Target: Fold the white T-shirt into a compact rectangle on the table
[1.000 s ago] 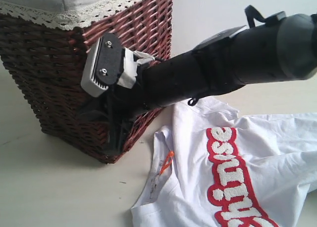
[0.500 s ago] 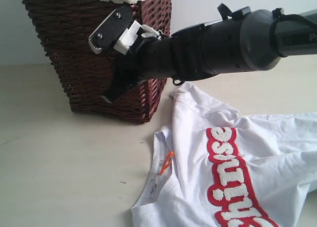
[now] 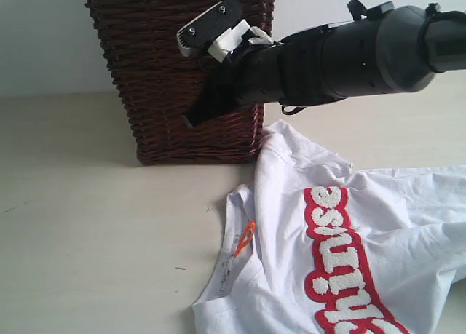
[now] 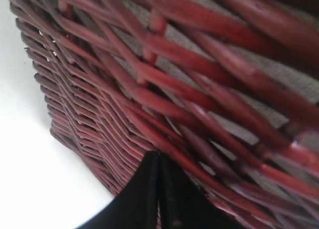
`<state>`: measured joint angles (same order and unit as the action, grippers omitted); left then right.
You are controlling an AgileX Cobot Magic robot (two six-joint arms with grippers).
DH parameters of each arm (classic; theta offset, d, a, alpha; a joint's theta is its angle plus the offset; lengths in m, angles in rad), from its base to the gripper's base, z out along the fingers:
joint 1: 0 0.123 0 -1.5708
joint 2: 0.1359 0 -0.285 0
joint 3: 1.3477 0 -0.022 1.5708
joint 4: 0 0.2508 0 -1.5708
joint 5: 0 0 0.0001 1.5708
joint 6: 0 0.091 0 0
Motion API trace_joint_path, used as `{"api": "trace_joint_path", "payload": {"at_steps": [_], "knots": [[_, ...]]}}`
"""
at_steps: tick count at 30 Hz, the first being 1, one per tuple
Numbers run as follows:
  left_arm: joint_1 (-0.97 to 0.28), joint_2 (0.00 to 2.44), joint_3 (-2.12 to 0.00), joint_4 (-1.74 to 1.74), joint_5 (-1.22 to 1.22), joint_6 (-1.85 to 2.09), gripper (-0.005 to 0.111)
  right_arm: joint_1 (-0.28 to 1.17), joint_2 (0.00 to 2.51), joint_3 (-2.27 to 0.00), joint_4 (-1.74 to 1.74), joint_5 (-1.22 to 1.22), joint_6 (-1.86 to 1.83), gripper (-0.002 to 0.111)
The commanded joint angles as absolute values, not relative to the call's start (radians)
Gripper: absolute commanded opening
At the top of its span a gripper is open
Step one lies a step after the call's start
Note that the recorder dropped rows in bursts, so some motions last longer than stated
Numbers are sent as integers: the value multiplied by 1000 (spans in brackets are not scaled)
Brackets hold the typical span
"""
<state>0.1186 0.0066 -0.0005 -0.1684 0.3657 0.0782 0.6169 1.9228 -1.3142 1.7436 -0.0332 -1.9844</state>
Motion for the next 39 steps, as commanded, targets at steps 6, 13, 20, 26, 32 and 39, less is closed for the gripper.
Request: {"api": "trace_joint_path", "payload": {"at_steps": [6,13,20,26,32,39], "knots": [[112,0,0,-179,361,79,0,599,1671,-1208,1720,125,-2013,0],[112,0,0,-179,361,79,0,599,1575,-930,1331,267,-1895,0],[112,0,0,-179,361,79,0,599,1686,-919,1335,217,-1882,0],[112,0,0,-179,361,79,0,599,1848,-1029,1671,143,-1880,0],[112,0,0,-179,361,79,0,599,1900,-1123,1744,189,-1706,0],[112,0,0,-179,361,79,0,599,1970,-1270,1744,95,-1670,0]]}}
